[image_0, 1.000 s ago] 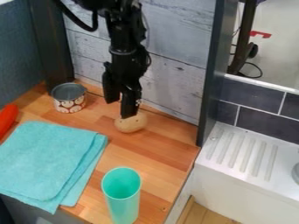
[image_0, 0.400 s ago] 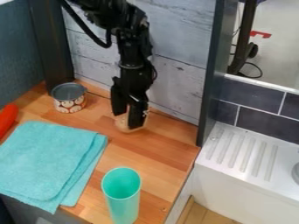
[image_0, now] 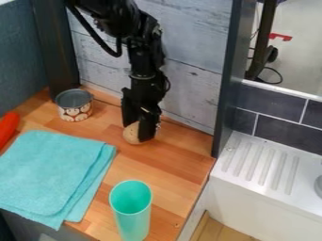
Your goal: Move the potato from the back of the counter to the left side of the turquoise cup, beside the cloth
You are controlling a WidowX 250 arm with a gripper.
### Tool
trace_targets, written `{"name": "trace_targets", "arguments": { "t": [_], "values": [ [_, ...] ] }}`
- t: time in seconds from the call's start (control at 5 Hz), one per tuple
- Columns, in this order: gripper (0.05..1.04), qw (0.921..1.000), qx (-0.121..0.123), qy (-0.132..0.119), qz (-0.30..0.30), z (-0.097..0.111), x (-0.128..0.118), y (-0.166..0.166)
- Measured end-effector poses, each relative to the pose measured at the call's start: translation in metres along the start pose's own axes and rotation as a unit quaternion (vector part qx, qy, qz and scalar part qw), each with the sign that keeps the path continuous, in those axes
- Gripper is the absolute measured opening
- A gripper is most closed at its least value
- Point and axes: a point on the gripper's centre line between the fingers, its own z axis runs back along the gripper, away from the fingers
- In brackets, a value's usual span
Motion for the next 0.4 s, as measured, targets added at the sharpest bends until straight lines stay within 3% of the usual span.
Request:
{"name": "trace_targets", "arguments": {
  "t": [0.2, 0.4],
  "values": [
    [0.655, 0.9996, -0.005, -0.018, 0.019, 0.0, -0.002, -0.001],
    [0.646, 0.9988, 0.007, -0.037, 0.031, 0.027, -0.004, -0.006]
  ]
}}
